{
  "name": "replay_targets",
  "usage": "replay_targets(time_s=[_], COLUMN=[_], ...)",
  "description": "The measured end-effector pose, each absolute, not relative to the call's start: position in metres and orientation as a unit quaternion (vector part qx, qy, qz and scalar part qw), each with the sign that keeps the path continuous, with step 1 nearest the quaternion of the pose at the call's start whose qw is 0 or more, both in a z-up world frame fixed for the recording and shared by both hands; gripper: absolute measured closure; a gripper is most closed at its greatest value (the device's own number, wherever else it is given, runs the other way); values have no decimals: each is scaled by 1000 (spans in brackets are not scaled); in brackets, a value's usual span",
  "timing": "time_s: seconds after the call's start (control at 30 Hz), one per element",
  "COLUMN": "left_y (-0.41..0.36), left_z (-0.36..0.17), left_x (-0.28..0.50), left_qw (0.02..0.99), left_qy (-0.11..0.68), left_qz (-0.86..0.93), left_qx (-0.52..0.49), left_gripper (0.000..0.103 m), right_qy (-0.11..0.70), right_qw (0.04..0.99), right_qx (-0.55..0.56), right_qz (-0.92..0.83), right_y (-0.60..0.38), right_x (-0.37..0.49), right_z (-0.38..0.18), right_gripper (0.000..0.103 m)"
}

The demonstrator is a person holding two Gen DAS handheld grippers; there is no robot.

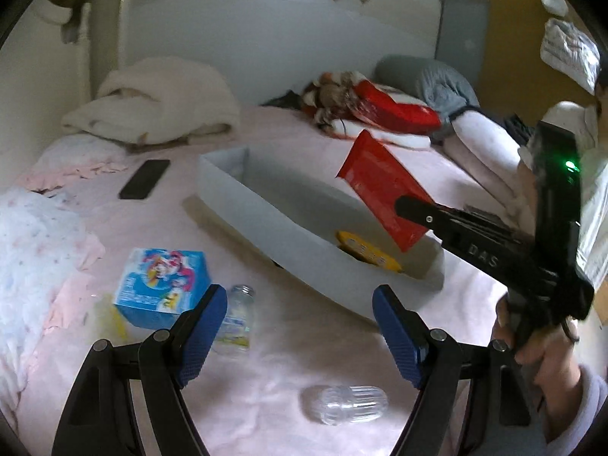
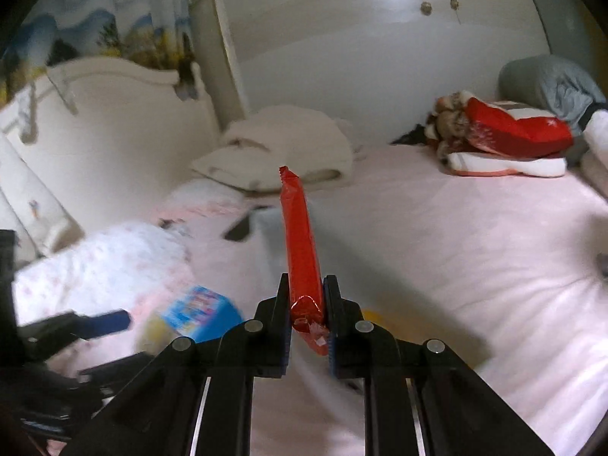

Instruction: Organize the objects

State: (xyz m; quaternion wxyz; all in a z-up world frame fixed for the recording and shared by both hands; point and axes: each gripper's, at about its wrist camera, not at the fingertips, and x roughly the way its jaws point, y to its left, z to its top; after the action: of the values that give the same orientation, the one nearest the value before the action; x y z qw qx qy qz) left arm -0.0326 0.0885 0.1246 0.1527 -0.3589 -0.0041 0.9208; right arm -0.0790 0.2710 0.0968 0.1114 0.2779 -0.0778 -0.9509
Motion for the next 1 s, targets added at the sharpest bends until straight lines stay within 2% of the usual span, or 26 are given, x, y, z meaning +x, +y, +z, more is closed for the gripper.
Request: replay_targets(time_s=[0.2,0.4,0.47,0.53,0.8,1.0], left_y=[103,111,111,110,98,78], left_z=[117,110,109,110,109,107], left_x=[-37,-42,-42,-42,-41,-41], left_qw=[149,140,140,138,123,110], left_qy=[5,12,14,15,15,5], left_qz=[914,909,908,909,910,911], left_qx=[-378,-392,-394,-393,-395,-396], left_gripper=[25,25,25,25,25,26], right_qy=[-86,-75,-71,-61,-95,-73], right_qw=[65,47,53,59,166,234], right_qx=[334,327,312,301,311,316], right_qz=[-937,-941,-946,-950,-931,-917], right_y=[289,289,286,282,257,229], right_x=[-92,-95,-92,-89,-85,-74], right_z=[80,79,83,86,84,87], right_gripper=[88,84,73,73,73,73])
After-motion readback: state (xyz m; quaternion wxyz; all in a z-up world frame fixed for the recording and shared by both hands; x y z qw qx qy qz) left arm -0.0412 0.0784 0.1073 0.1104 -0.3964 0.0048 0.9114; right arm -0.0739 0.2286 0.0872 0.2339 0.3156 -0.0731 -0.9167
